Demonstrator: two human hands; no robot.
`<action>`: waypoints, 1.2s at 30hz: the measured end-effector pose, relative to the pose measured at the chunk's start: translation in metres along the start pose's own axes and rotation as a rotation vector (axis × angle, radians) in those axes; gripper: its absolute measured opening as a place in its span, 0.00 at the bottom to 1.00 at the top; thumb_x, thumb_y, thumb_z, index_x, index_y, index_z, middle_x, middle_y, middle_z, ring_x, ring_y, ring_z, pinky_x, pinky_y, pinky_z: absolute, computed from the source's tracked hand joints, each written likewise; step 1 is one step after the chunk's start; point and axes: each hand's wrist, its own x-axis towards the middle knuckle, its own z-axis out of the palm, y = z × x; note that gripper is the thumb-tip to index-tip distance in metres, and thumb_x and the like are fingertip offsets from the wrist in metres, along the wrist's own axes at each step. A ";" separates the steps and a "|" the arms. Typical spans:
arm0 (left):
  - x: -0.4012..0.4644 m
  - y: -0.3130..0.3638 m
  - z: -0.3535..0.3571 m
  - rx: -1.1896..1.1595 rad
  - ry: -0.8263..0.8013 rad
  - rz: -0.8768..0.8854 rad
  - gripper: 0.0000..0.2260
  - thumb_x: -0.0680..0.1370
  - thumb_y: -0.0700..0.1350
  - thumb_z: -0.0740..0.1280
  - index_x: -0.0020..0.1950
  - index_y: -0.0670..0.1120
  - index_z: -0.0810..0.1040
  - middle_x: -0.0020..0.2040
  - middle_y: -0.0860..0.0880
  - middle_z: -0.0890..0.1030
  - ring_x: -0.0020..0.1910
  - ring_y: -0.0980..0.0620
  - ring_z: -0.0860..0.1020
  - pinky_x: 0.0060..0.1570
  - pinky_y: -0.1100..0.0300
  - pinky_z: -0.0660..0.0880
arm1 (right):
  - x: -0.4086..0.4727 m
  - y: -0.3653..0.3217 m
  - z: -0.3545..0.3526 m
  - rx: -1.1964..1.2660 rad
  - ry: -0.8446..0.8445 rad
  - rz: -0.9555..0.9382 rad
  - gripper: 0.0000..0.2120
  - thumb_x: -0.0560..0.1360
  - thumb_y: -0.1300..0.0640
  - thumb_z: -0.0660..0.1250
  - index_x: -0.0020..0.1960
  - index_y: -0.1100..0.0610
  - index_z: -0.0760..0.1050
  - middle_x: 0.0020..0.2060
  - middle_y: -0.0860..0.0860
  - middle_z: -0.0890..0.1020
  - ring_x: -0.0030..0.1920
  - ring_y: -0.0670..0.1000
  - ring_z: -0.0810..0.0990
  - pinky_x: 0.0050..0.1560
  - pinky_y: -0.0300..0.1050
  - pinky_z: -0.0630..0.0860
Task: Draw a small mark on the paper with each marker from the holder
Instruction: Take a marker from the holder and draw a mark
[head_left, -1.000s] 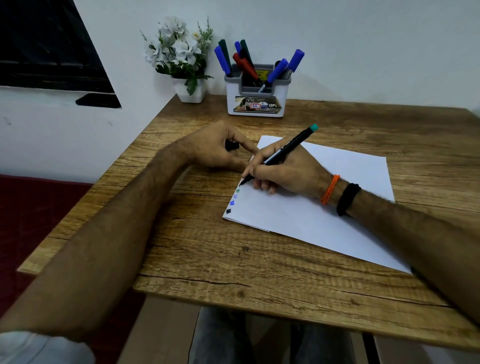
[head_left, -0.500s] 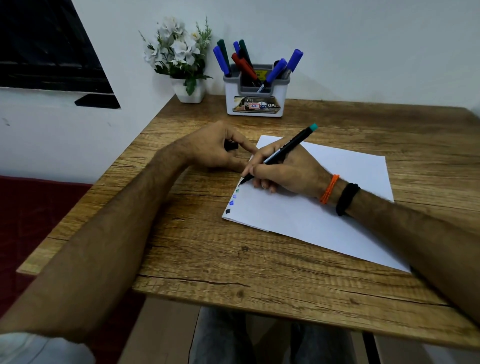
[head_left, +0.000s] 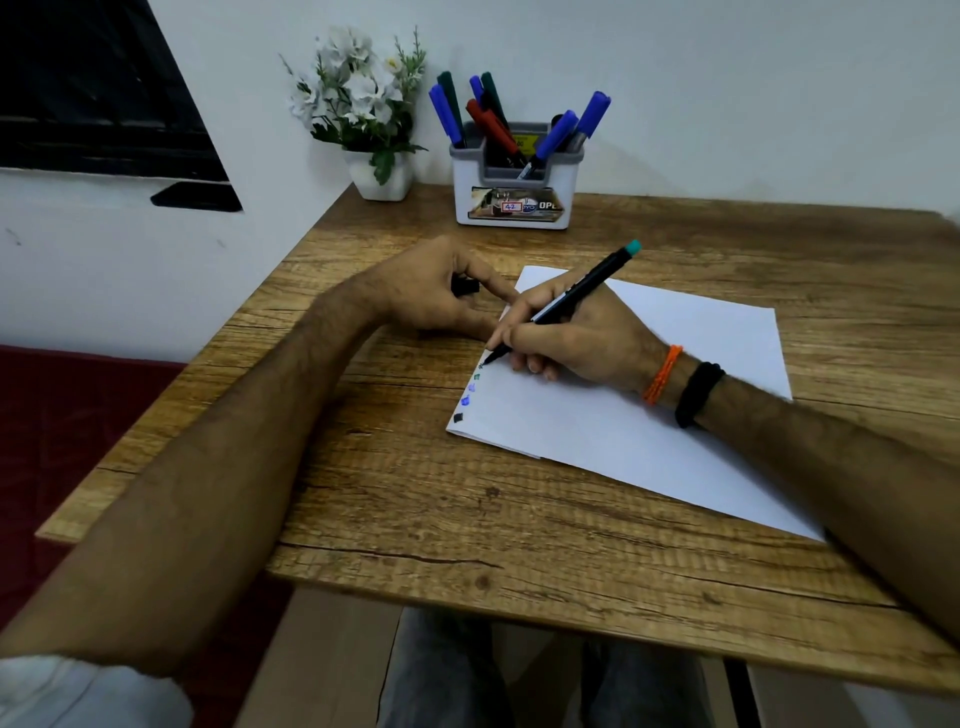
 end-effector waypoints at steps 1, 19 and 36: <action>0.000 0.000 0.000 -0.004 0.001 0.001 0.18 0.72 0.45 0.74 0.62 0.49 0.80 0.27 0.70 0.76 0.27 0.66 0.71 0.35 0.66 0.65 | 0.000 0.000 0.000 -0.003 -0.013 -0.006 0.07 0.73 0.69 0.66 0.42 0.66 0.83 0.29 0.55 0.82 0.25 0.45 0.77 0.26 0.36 0.73; 0.001 0.001 -0.001 0.012 -0.010 0.005 0.19 0.73 0.45 0.73 0.63 0.49 0.79 0.26 0.74 0.73 0.30 0.74 0.71 0.35 0.70 0.63 | 0.001 0.002 0.000 -0.004 0.013 -0.010 0.06 0.73 0.69 0.67 0.42 0.67 0.83 0.28 0.54 0.82 0.25 0.44 0.77 0.26 0.35 0.72; 0.004 -0.010 -0.006 -0.312 0.234 -0.068 0.14 0.74 0.46 0.73 0.58 0.49 0.75 0.40 0.52 0.78 0.37 0.58 0.74 0.40 0.61 0.71 | 0.010 -0.009 -0.030 0.280 0.388 0.003 0.05 0.75 0.60 0.71 0.41 0.59 0.79 0.28 0.51 0.77 0.25 0.48 0.72 0.27 0.39 0.69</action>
